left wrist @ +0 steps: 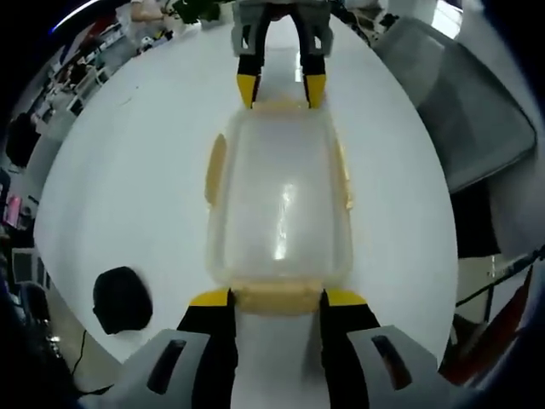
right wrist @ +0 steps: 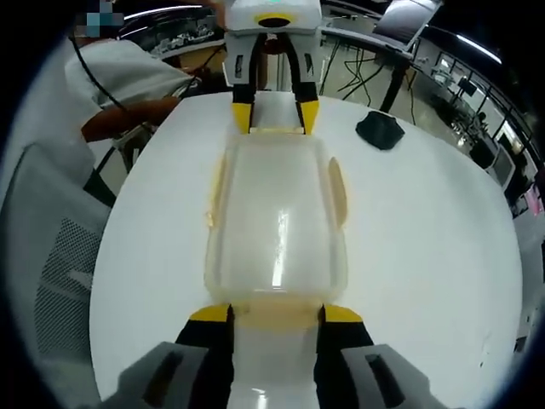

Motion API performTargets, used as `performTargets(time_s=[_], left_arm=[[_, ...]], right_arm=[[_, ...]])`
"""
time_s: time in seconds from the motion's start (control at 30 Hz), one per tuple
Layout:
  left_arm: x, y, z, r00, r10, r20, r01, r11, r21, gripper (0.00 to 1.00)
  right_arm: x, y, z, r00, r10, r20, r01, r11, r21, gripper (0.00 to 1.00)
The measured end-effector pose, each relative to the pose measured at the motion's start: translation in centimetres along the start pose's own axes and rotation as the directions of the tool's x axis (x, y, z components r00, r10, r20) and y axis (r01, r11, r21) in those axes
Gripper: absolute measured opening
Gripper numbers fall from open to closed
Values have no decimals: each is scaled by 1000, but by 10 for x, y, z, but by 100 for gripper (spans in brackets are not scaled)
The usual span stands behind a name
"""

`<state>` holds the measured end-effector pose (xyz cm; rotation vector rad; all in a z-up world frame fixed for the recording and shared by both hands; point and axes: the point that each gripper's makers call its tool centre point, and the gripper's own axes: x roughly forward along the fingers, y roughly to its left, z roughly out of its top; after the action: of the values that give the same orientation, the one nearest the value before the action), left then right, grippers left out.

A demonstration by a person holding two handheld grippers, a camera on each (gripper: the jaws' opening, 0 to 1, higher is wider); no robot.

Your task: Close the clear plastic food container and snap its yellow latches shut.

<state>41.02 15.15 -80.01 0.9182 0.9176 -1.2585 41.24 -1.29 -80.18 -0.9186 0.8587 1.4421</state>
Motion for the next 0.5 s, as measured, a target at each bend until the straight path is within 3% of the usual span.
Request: performTargets(time_s=[0.5], left_arm=[[-22,4,13,1000,20,8,-19,1000,-17,35]], right_arm=[[-23,-4,7,999,-24,37,25,999,-24,34]])
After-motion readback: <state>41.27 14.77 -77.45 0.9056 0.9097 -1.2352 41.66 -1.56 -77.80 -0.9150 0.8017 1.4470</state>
